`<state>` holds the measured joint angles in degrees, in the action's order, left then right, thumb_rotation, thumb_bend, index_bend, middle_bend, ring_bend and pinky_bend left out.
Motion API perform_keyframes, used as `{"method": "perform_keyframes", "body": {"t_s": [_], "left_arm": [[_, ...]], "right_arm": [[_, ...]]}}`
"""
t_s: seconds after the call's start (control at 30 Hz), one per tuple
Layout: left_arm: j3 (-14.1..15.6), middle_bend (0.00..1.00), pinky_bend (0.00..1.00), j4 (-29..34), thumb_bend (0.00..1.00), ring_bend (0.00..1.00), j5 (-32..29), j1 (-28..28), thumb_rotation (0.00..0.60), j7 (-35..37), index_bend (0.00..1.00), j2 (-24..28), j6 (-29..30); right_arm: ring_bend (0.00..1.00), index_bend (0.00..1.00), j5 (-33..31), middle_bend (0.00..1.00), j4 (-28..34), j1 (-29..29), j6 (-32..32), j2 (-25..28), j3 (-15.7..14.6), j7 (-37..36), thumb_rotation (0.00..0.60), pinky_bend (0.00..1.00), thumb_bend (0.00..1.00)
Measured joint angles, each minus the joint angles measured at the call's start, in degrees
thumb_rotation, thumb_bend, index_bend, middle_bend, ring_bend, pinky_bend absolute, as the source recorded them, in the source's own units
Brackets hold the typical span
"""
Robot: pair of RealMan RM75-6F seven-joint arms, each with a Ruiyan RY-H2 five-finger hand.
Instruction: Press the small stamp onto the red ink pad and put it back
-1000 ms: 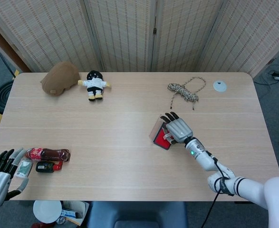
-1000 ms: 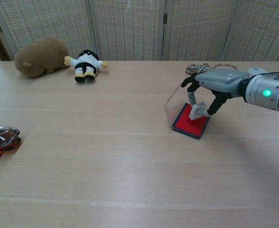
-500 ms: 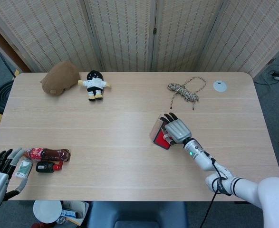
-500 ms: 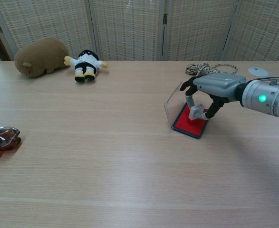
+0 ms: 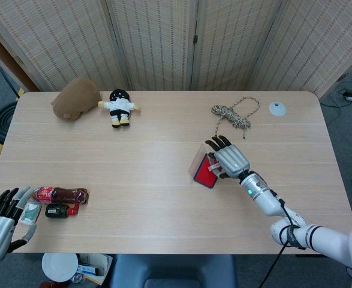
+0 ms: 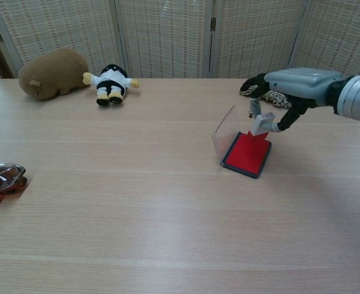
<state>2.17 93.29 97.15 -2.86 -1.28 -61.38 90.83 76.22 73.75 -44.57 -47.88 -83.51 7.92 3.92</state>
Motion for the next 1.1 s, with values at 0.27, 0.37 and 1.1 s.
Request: {"method": "perform_keyframes", "body": {"t_s": [0.27, 0.37, 1.1], "left_arm": [[-0.2, 0.00, 0.06, 0.4, 0.34, 0.00, -0.7, -0.4, 0.600, -2.6, 0.00, -0.8, -1.2], [-0.2, 0.00, 0.06, 0.6, 0.34, 0.00, -0.6, -0.4, 0.600, -3.4, 0.00, -1.1, -1.4], [-0.1, 0.00, 0.06, 0.8, 0.34, 0.00, -0.3, -0.5, 0.600, -2.5, 0.00, -0.8, -1.2]], "right_arm": [[0.03, 0.88, -1.4, 0.09, 9.8, 4.5, -1.6, 10.0, -1.6, -0.9, 0.600, 0.00, 0.39], [0.03, 0.88, -1.4, 0.09, 11.0, 6.6, -2.1, 12.0, -3.2, -2.1, 0.600, 0.00, 0.39], [0.03, 0.88, 3.1, 0.07, -1.2, 9.3, -0.9, 4.1, -7.2, -8.0, 0.600, 0.00, 0.39]]}}
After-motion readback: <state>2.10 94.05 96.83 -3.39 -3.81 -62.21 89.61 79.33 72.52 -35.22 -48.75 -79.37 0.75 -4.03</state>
